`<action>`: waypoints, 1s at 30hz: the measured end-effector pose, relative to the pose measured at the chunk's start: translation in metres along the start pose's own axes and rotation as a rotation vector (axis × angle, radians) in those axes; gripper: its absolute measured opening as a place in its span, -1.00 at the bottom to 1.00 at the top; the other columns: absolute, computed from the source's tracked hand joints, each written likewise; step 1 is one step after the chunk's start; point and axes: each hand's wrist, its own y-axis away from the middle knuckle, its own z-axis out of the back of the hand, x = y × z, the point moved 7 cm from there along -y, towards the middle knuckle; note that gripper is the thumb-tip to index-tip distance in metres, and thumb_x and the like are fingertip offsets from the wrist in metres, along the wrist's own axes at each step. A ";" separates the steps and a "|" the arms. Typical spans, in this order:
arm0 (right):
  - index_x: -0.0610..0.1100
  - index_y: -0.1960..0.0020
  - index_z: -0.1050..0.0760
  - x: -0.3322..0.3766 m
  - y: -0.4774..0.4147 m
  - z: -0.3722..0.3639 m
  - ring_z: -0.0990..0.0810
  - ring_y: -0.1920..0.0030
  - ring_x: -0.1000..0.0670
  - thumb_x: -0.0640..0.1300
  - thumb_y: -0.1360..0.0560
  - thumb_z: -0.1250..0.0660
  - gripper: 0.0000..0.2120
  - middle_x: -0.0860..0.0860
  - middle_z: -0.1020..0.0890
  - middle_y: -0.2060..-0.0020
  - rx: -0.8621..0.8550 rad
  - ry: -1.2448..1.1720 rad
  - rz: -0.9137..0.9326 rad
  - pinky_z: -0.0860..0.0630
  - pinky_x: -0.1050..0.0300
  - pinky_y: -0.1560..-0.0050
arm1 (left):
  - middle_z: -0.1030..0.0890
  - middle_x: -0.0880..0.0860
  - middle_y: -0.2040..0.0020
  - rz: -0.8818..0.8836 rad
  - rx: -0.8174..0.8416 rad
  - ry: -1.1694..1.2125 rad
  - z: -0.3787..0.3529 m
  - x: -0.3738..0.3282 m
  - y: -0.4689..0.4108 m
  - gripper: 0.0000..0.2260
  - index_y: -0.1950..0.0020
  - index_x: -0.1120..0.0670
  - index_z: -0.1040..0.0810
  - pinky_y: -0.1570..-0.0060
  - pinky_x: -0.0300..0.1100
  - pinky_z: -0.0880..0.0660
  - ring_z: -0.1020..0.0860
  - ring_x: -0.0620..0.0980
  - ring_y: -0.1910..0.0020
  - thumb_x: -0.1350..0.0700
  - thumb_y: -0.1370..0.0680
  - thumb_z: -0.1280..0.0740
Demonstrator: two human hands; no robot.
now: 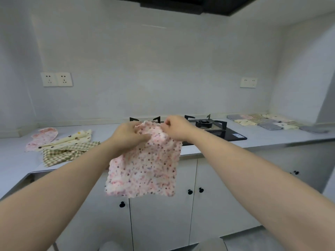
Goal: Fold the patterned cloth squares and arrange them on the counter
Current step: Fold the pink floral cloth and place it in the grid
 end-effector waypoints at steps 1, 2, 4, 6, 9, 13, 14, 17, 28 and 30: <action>-0.33 0.06 -0.54 -0.003 0.001 0.001 -0.44 0.27 -0.06 0.10 -0.65 -0.24 -0.54 -0.15 -0.50 0.28 0.037 0.028 0.007 -0.34 0.08 0.28 | -0.69 0.04 0.06 0.013 -0.028 -0.020 0.007 0.002 0.000 -0.84 -0.02 0.07 -0.66 0.10 -0.12 -0.54 -0.65 0.04 0.09 0.03 -0.51 -0.48; -0.32 0.01 -0.58 -0.005 0.002 0.003 -0.46 0.27 -0.07 0.18 -0.62 -0.27 -0.48 -0.19 -0.55 0.27 0.077 0.043 0.004 -0.37 0.08 0.26 | -0.69 0.06 0.10 0.020 -0.080 -0.032 0.017 0.004 0.001 -0.90 0.03 0.06 -0.66 0.11 -0.12 -0.54 -0.65 0.07 0.09 0.05 -0.52 -0.44; -0.23 -0.01 -0.62 -0.006 0.003 0.005 -0.49 0.25 -0.05 0.29 -0.56 -0.31 -0.46 -0.17 -0.61 0.21 0.142 0.032 0.015 -0.40 0.08 0.22 | -0.65 0.05 0.12 0.041 -0.202 -0.020 0.035 0.007 0.005 -0.92 0.04 0.03 -0.62 0.13 -0.10 -0.52 -0.59 0.08 0.13 0.05 -0.53 -0.40; -0.19 0.06 -0.59 -0.003 0.005 0.006 -0.47 0.25 -0.04 0.27 -0.54 -0.36 -0.52 -0.07 -0.54 0.24 0.210 -0.034 0.018 -0.39 0.08 0.23 | -0.63 0.03 0.06 0.045 -0.225 -0.023 0.048 0.009 0.010 -0.92 0.00 0.03 -0.58 0.09 -0.06 -0.53 -0.57 0.06 0.11 0.08 -0.53 -0.42; -0.19 0.11 -0.55 -0.003 0.007 0.007 -0.39 0.36 -0.01 0.11 -0.56 -0.43 -0.66 -0.02 -0.45 0.31 0.293 -0.113 -0.002 -0.37 0.19 0.38 | -0.64 0.05 0.05 0.066 -0.181 -0.102 0.064 0.015 0.017 -0.92 0.04 0.02 -0.61 0.05 -0.03 -0.57 -0.59 0.06 0.08 0.16 -0.52 -0.46; -0.31 -0.05 -0.60 -0.011 0.005 0.006 -0.43 0.20 -0.06 0.02 -0.54 -0.48 -0.64 -0.08 -0.49 0.21 0.359 -0.230 -0.053 -0.39 0.08 0.20 | -0.65 0.17 -0.06 0.116 -0.108 -0.157 0.092 0.026 0.030 -0.81 -0.03 0.10 -0.65 0.11 -0.11 -0.58 -0.63 0.11 0.03 0.34 -0.48 -0.45; -0.28 -0.02 -0.61 -0.012 0.006 0.005 -0.44 0.17 -0.06 0.02 -0.53 -0.49 -0.66 -0.08 -0.52 0.20 0.366 -0.260 -0.063 -0.39 0.07 0.18 | -0.65 0.23 -0.07 0.121 -0.108 -0.141 0.100 0.030 0.032 -0.81 -0.03 0.15 -0.65 0.15 -0.15 -0.58 -0.63 0.10 0.07 0.37 -0.48 -0.44; -0.17 0.07 -0.59 -0.012 0.004 0.005 -0.44 0.20 -0.03 0.06 -0.53 -0.48 -0.72 -0.03 -0.57 0.21 0.323 -0.354 -0.089 -0.38 0.16 0.30 | -0.64 0.26 0.00 0.154 -0.135 -0.036 0.113 0.035 0.046 -0.83 -0.06 0.24 -0.64 0.21 -0.20 -0.59 -0.60 0.05 0.17 0.38 -0.50 -0.45; -0.21 -0.03 -0.54 0.003 0.015 -0.014 -0.65 0.29 0.02 -0.19 -0.55 -0.40 -0.89 -0.09 -0.64 0.21 0.679 -0.866 0.010 -0.67 0.14 0.23 | -0.39 -0.04 0.41 0.354 0.450 0.482 0.101 0.043 0.065 -0.55 0.08 0.18 -0.70 0.56 -0.39 -0.31 -0.28 -0.18 0.51 0.16 -0.11 -0.73; -0.21 -0.04 -0.55 -0.002 0.010 -0.018 -0.65 0.32 0.04 -0.19 -0.57 -0.39 -0.91 -0.07 -0.65 0.23 0.647 -0.843 -0.020 -0.63 0.19 0.31 | -0.37 -0.05 0.43 0.340 0.426 0.509 0.100 0.048 0.054 -0.46 0.08 0.18 -0.66 0.57 -0.38 -0.33 -0.30 -0.17 0.51 0.11 -0.04 -0.76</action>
